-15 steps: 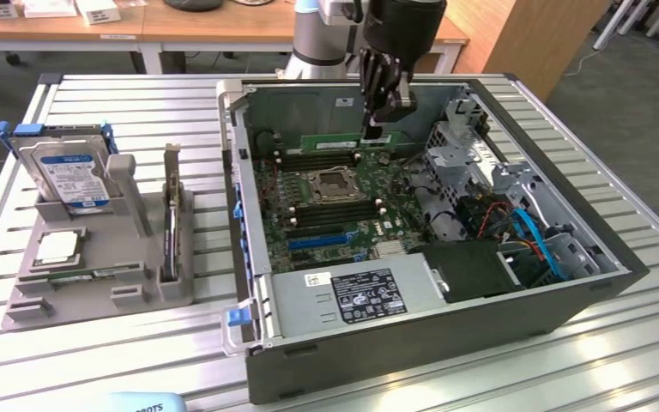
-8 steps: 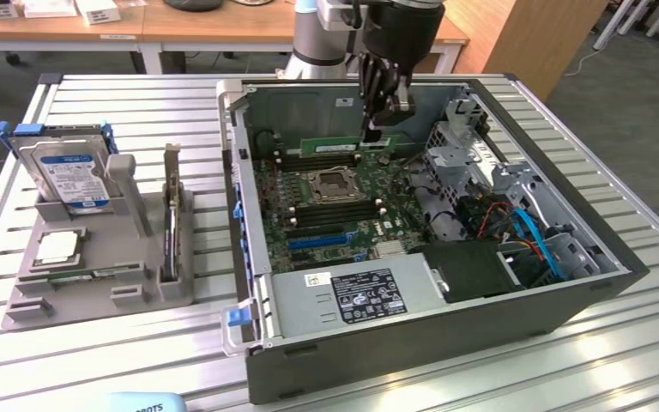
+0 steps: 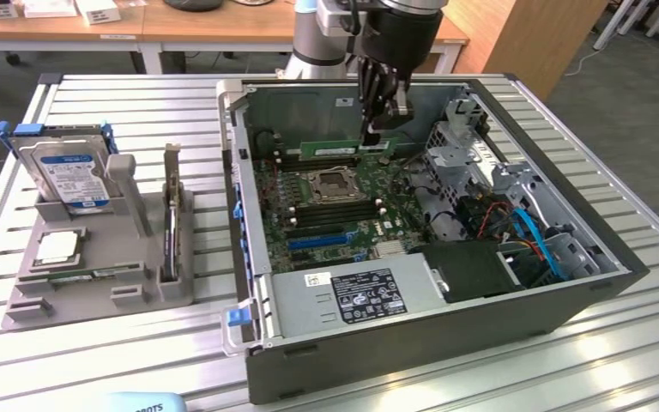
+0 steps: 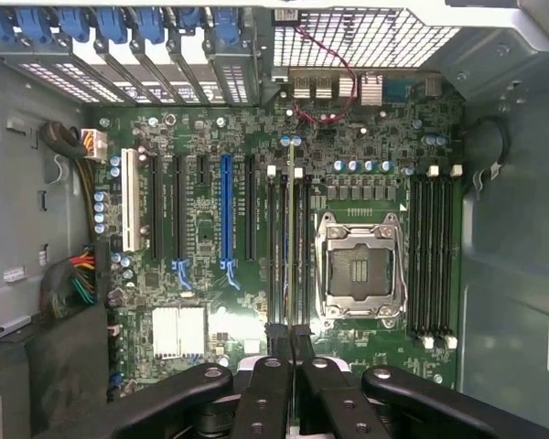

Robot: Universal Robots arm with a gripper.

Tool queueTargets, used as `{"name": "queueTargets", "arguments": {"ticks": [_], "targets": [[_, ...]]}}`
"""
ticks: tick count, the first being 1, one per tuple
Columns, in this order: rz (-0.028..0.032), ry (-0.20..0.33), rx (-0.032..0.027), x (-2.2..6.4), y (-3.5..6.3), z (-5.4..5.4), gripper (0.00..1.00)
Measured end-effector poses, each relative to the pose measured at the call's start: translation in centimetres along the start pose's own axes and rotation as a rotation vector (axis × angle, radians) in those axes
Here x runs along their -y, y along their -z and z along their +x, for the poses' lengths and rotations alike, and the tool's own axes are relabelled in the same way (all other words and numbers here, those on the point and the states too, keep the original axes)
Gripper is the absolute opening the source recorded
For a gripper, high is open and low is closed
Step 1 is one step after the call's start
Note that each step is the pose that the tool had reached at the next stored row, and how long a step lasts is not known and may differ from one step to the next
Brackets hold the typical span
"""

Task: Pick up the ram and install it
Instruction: 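Insert the ram into the slot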

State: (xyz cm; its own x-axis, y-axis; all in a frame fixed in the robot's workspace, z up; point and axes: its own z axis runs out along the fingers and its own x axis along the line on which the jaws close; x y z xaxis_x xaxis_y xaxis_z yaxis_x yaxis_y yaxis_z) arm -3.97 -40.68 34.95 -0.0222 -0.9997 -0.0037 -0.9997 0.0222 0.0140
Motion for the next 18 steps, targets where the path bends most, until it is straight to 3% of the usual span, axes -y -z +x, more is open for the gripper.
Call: {"name": "queueTargets", "arguments": {"ticks": [18], "targets": [[0.0000, 0.000, 0.0000, 0.02, -1.23, 0.0, 0.12]]}}
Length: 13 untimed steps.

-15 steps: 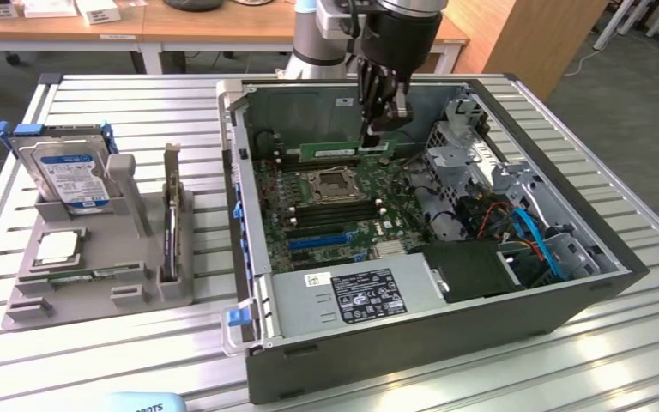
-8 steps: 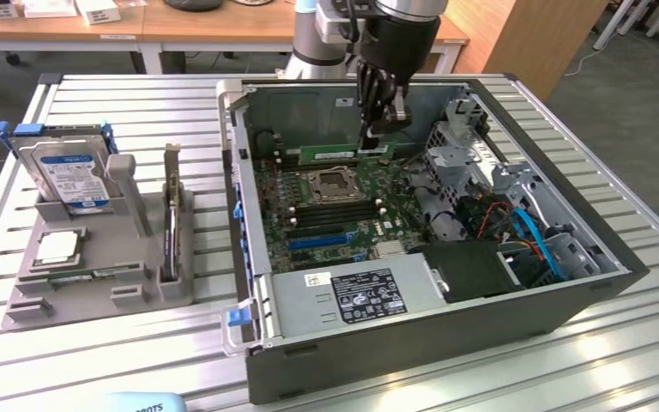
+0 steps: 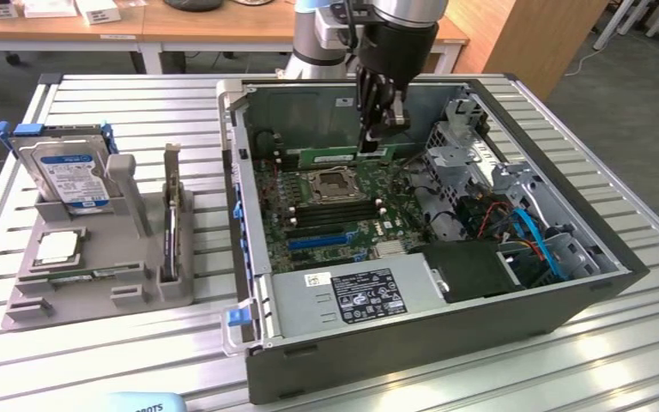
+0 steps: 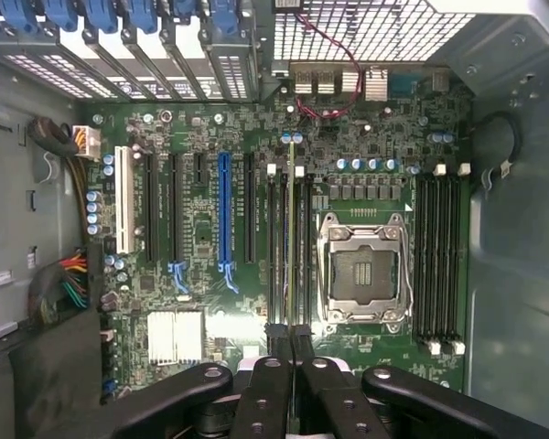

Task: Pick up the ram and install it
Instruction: 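Insert the ram into the slot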

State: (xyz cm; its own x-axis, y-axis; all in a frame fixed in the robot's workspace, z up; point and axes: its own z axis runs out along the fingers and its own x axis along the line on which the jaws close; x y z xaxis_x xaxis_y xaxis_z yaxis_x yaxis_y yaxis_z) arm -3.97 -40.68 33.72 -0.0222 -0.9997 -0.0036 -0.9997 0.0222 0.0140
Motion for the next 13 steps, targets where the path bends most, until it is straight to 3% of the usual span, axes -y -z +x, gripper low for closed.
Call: {"name": "queueTargets", "arguments": {"ticks": [13], "targets": [[-0.0001, 0.000, -0.0001, 0.01, -0.56, 0.00, 0.12]]}}
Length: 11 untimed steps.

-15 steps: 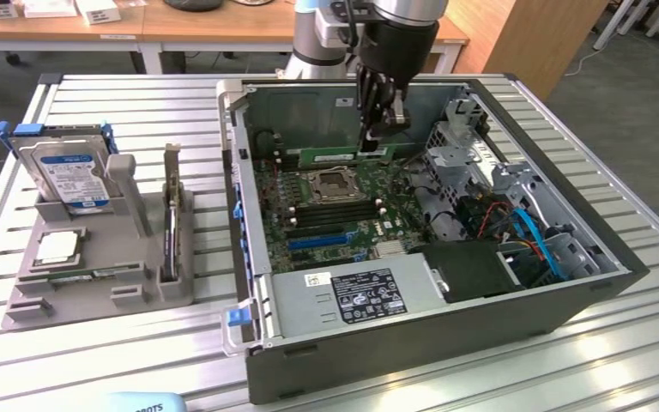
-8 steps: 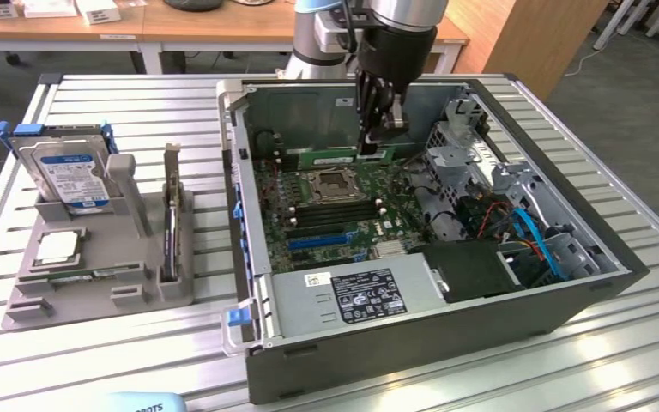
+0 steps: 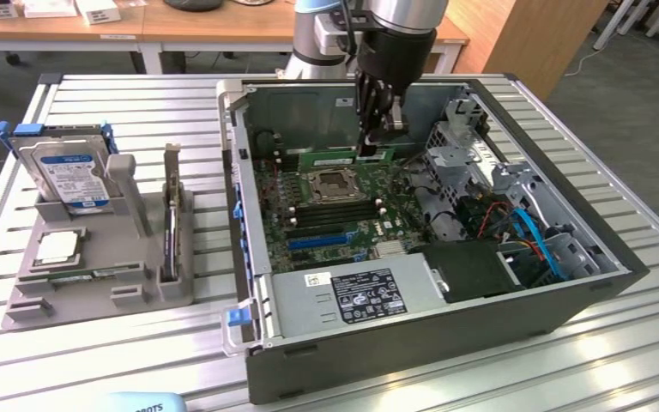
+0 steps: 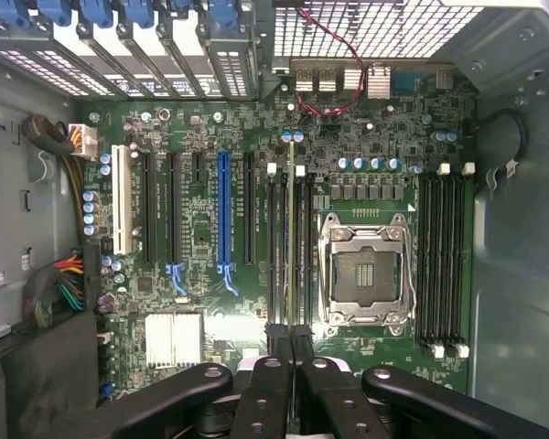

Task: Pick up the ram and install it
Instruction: 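Insert the ram into the slot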

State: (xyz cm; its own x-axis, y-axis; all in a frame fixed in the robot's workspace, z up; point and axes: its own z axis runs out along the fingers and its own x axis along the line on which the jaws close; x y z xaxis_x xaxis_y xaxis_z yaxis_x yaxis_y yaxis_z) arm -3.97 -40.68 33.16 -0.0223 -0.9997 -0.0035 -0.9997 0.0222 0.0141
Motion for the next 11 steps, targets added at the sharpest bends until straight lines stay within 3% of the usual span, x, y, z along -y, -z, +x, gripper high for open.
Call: {"name": "queueTargets", "arguments": {"ticks": [11], "targets": [[0.0001, 0.000, 0.0004, 0.49, -0.12, -0.02, 0.12]]}}
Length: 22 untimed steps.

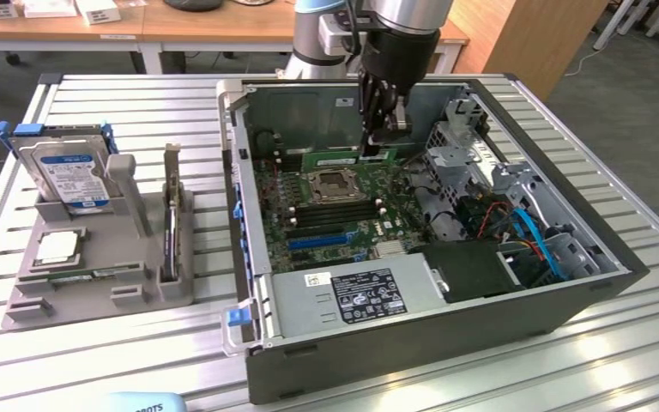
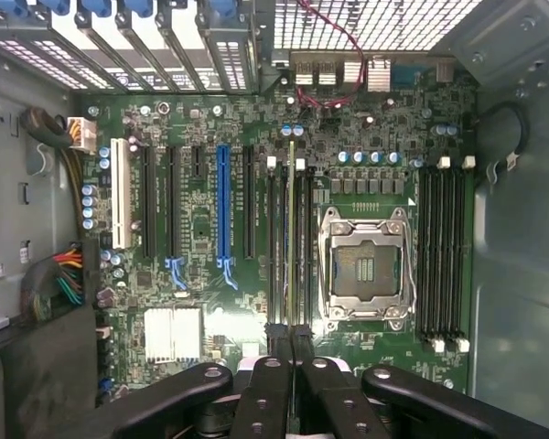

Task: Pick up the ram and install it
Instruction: 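Insert the ram into the slot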

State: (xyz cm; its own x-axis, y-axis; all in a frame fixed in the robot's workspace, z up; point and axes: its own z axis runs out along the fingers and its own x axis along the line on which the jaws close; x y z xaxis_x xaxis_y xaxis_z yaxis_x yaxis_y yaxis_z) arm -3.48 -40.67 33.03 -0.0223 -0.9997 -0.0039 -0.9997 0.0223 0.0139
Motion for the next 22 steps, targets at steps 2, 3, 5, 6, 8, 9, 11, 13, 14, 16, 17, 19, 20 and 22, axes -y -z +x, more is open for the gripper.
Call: {"name": "queueTargets", "arguments": {"ticks": [2, 3, 5, 6, 8, 9, 11, 13, 14, 16, 17, 19, 20, 22], "targets": [[-0.0001, 0.000, -0.0003, 0.02, -0.21, 0.0, 0.12], [0.0000, 0.000, -0.0001, 0.02, -0.33, 0.0, 0.12], [-0.0001, 0.000, -0.0002, 0.03, -0.58, 0.0, 0.12], [-0.0001, 0.000, -0.0002, 0.04, -0.71, 0.0, 0.12], [0.0000, 0.000, -0.0002, 0.04, -1.00, 0.0, 0.12], [-0.0001, 0.000, -0.0002, 0.05, -1.13, 0.0, 0.12], [-0.0001, 0.000, -0.0002, 0.05, -1.38, 0.0, 0.12], [-0.0001, 0.000, -0.0003, 0.06, -1.58, 0.0, 0.12], [-0.0001, 0.000, -0.0003, 0.06, -1.65, 0.0, 0.12], [-0.0001, 0.000, -0.0002, 0.06, -1.84, 0.0, 0.12], [-0.0001, 0.000, -0.0002, 0.06, -1.94, 0.0, 0.12], [-0.0001, 0.000, -0.0003, 0.06, -2.15, 0.0, 0.12], [-0.0001, 0.000, -0.0002, 0.07, -2.26, 0.0, 0.12], [-0.0001, 0.000, -0.0002, 0.07, -2.48, 0.0, 0.12]]}}
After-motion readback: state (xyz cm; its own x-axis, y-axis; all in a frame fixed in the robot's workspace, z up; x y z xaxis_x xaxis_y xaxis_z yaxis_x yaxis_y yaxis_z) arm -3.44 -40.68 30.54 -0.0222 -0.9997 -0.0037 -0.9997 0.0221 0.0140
